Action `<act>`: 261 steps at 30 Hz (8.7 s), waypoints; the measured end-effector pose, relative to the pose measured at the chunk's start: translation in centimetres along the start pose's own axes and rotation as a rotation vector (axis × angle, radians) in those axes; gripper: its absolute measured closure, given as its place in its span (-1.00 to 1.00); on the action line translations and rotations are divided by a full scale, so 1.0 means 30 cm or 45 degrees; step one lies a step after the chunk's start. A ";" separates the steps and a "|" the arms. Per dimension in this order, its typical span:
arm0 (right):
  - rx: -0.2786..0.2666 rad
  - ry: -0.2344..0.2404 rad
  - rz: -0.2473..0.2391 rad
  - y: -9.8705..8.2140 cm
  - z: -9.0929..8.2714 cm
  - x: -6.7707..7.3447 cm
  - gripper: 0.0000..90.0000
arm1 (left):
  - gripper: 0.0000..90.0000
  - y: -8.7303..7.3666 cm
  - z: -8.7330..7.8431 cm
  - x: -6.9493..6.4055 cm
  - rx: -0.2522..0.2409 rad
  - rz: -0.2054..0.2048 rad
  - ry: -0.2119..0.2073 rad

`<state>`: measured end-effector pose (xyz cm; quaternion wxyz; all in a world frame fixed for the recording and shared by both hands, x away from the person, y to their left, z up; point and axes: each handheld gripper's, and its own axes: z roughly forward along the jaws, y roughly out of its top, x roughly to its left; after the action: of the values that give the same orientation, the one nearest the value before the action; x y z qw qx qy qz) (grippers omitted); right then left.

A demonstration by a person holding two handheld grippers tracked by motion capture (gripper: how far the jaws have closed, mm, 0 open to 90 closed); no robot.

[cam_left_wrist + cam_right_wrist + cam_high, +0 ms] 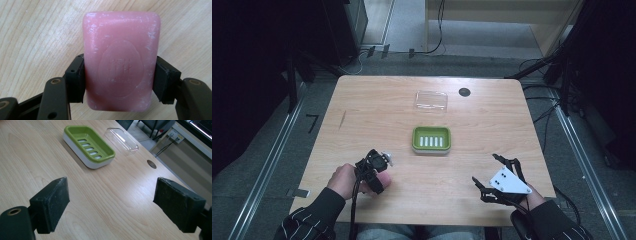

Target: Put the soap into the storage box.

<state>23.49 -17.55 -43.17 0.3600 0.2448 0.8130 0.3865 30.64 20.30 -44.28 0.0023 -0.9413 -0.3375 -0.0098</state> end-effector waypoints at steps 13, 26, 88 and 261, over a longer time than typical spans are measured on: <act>-0.001 -0.001 0.001 0.000 0.000 0.000 -0.70 | -0.14 0.017 -0.024 0.000 0.001 0.034 -0.022; 0.000 0.000 -0.001 0.000 0.001 0.000 -0.70 | -0.14 0.050 -0.045 0.000 0.006 0.082 -0.034; 0.002 -0.001 0.001 0.000 0.002 0.000 -0.70 | -0.14 0.203 -0.132 0.000 -0.001 0.271 -0.061; 0.021 0.005 0.002 -0.014 -0.012 0.000 -0.70 | -0.14 0.710 -0.048 0.093 -0.051 0.665 0.000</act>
<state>23.16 -17.95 -43.34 0.3560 0.2475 0.8168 0.3806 46.32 5.62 -42.74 -0.0139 -0.9963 -0.0829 -0.0154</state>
